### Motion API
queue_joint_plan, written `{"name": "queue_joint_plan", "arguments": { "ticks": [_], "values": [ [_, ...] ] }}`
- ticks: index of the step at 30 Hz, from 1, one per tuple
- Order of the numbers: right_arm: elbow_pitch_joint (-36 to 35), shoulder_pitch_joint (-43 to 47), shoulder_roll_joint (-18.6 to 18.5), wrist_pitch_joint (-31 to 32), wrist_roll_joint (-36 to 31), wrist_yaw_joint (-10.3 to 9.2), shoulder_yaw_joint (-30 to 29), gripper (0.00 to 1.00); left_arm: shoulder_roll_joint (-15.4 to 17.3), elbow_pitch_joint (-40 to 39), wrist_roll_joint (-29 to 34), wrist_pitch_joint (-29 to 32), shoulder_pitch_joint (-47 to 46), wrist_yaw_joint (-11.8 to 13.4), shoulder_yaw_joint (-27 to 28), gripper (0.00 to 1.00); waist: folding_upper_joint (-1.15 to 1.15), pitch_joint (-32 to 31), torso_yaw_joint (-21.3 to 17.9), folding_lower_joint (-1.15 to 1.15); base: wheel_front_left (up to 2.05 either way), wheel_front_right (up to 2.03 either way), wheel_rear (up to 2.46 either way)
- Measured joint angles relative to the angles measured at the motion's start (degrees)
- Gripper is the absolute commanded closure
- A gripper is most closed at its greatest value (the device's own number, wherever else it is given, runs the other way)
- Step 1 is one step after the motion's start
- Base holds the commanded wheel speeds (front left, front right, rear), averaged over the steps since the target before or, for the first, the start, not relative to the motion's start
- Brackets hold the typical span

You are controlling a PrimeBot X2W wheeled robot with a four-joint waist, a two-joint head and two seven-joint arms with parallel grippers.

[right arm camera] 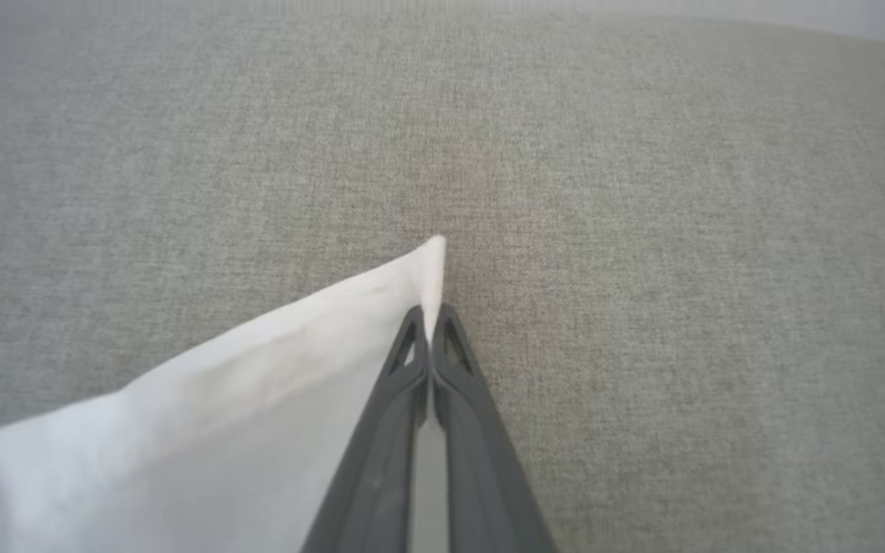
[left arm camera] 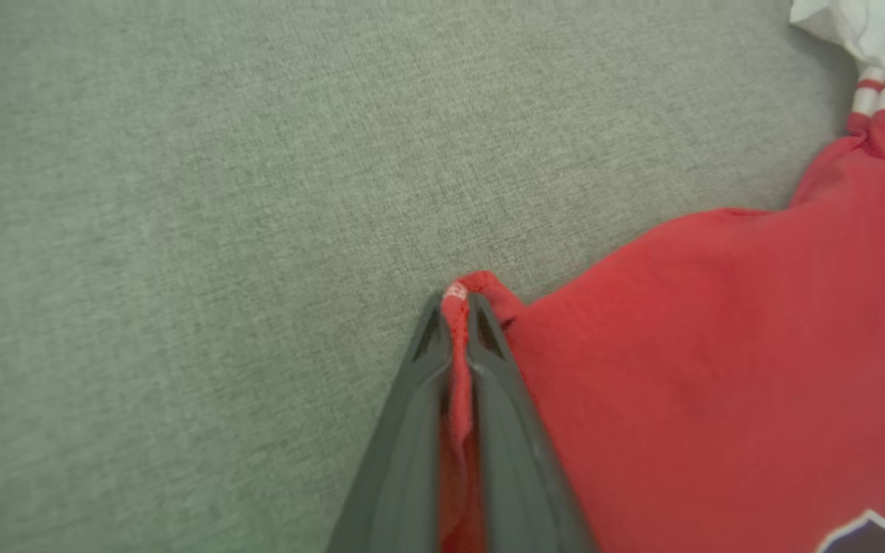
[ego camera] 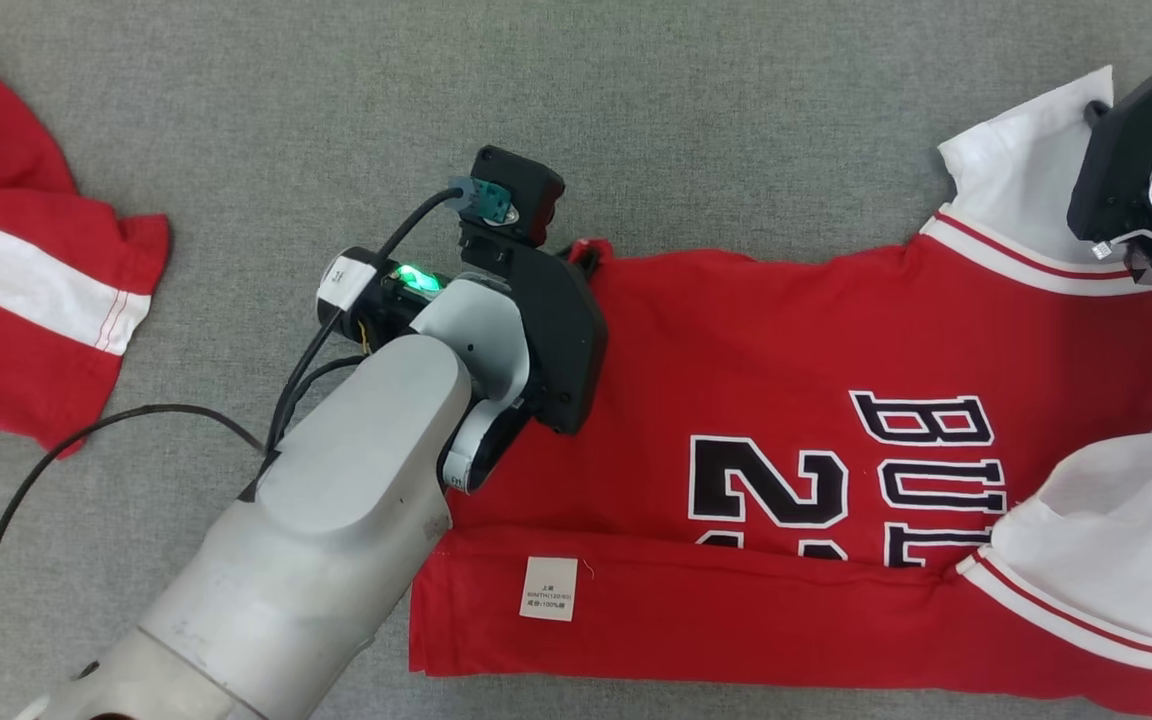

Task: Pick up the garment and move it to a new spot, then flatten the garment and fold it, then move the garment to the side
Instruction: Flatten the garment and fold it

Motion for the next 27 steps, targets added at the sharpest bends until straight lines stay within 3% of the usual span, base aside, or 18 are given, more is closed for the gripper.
{"name": "queue_joint_plan", "arguments": {
  "ticks": [10, 17, 27],
  "values": [
    [-0.19, 0.49, 0.67, -10.87, 0.36, 0.00, -2.81, 1.00, 0.76, 2.48, -1.46, -4.87, 2.07, 2.99, 3.25, 1.00, 0.00, -2.01, -0.70, 0.00, 0.00, 0.00, 0.00],
    [-0.66, 3.55, 0.99, -16.44, 2.90, 0.00, -2.49, 1.00, 1.11, 4.08, -4.10, -8.72, 5.26, 3.55, 6.24, 1.00, 0.00, -4.68, -1.35, 0.00, 0.00, 0.00, 0.00],
    [-11.62, 18.80, -0.66, -19.82, 13.32, 0.00, 3.59, 1.00, 1.85, 3.97, -5.06, -16.23, 12.18, 2.34, 6.91, 1.00, 0.00, -10.31, -2.17, -0.01, 0.00, 0.00, 0.00]
  ]
}}
